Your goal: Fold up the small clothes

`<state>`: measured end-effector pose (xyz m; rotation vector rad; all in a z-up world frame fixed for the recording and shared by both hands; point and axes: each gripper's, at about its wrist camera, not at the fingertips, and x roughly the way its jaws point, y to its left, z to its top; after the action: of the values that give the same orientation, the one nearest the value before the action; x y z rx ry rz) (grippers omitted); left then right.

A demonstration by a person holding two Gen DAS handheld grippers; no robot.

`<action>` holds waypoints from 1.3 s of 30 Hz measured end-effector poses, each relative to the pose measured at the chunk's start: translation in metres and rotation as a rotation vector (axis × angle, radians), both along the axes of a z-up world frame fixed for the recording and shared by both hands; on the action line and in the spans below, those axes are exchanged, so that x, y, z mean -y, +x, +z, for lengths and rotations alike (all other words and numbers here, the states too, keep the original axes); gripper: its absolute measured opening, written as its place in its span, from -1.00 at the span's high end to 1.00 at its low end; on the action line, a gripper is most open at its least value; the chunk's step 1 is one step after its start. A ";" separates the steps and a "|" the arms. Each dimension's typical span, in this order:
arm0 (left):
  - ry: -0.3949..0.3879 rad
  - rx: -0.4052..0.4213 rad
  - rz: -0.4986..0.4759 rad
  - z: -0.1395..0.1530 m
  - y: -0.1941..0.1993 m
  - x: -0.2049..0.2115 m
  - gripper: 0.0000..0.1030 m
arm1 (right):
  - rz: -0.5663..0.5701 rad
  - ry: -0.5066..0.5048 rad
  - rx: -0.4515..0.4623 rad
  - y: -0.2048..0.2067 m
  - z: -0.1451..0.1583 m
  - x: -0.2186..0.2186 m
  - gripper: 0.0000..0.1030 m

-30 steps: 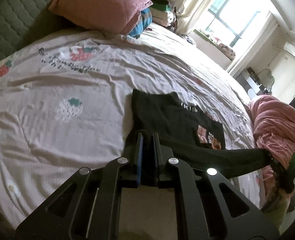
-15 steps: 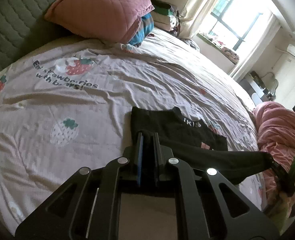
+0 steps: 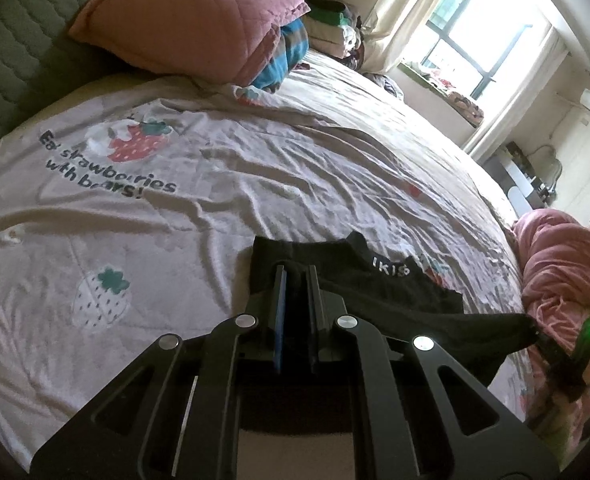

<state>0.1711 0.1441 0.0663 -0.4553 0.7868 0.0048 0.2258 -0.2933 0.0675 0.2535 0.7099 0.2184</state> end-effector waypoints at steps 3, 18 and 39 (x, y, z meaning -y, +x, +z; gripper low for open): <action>0.008 -0.007 0.004 -0.005 0.010 0.001 0.94 | -0.009 -0.007 -0.014 0.008 -0.007 0.000 0.82; 0.037 -0.050 0.025 -0.049 0.039 -0.005 0.94 | -0.043 -0.066 -0.080 0.037 -0.041 -0.011 0.82; 0.160 -0.029 -0.086 -0.054 0.013 0.037 0.79 | -0.067 -0.140 -0.001 -0.016 -0.040 -0.021 0.30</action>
<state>0.1838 0.1072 0.0122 -0.2704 0.8268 -0.0060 0.2099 -0.2726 0.0276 0.1433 0.7136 0.1039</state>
